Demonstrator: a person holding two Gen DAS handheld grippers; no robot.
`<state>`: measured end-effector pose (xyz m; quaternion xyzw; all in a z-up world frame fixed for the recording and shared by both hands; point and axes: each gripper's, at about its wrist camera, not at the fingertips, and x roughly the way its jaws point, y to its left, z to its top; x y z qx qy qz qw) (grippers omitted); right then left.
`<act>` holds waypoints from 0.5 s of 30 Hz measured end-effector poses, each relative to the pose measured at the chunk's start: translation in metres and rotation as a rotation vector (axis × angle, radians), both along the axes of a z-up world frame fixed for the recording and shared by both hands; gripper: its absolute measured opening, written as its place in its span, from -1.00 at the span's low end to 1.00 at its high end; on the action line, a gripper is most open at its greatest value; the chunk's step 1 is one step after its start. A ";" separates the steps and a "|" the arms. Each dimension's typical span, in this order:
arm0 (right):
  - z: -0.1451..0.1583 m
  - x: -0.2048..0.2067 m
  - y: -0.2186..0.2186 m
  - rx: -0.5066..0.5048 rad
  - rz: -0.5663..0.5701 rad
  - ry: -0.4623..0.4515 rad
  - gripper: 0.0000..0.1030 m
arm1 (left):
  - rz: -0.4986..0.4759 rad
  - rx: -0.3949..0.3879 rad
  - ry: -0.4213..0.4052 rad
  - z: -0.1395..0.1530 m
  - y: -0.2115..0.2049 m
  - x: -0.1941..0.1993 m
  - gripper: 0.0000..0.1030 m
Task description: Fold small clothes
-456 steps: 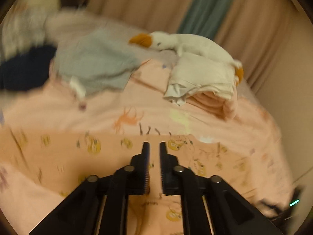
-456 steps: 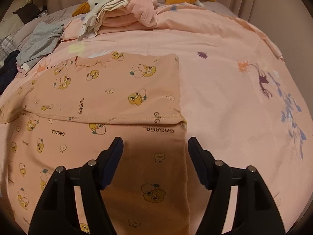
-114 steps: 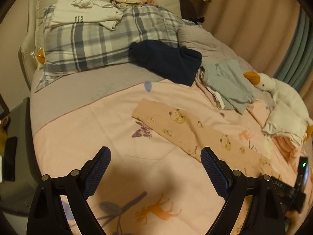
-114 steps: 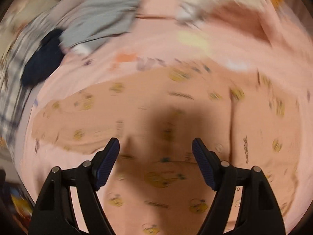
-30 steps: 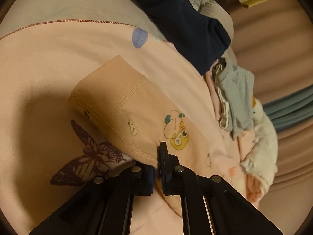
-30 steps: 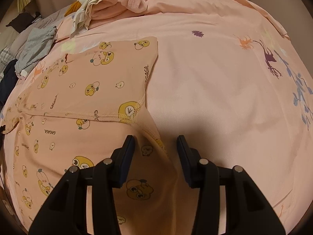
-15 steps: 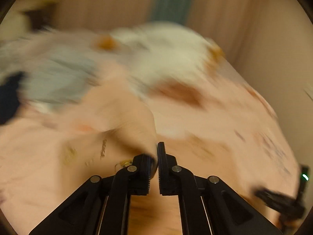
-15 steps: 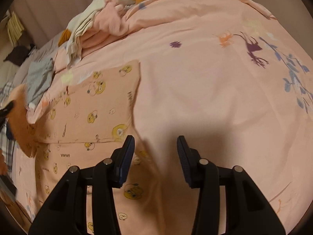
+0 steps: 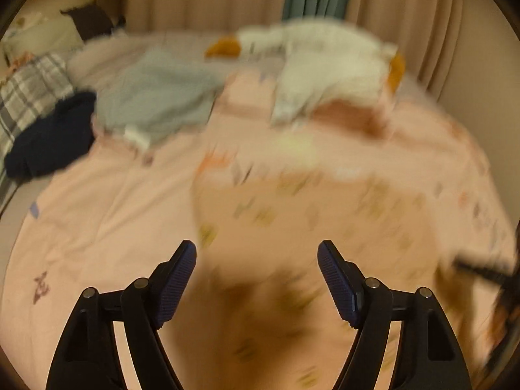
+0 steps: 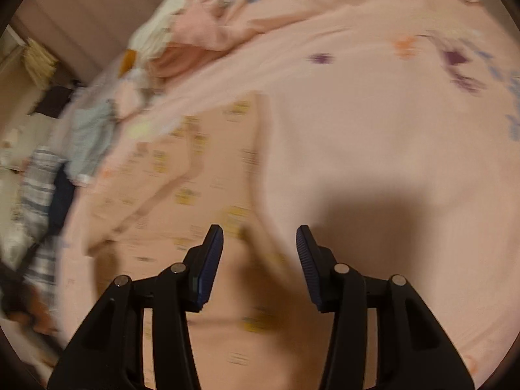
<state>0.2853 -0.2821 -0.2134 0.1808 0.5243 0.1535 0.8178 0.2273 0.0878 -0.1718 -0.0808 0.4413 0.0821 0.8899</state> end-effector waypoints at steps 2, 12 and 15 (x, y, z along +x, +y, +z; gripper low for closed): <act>0.001 0.015 0.019 0.088 0.030 0.011 -0.07 | 0.023 -0.031 0.068 -0.025 0.014 0.000 0.48; -0.043 0.096 0.087 0.157 -0.005 0.153 -0.30 | -0.038 -0.114 0.112 -0.071 0.037 -0.004 0.47; -0.041 0.098 0.092 0.121 -0.004 0.102 -0.88 | -0.016 -0.039 0.133 -0.077 0.029 0.007 0.47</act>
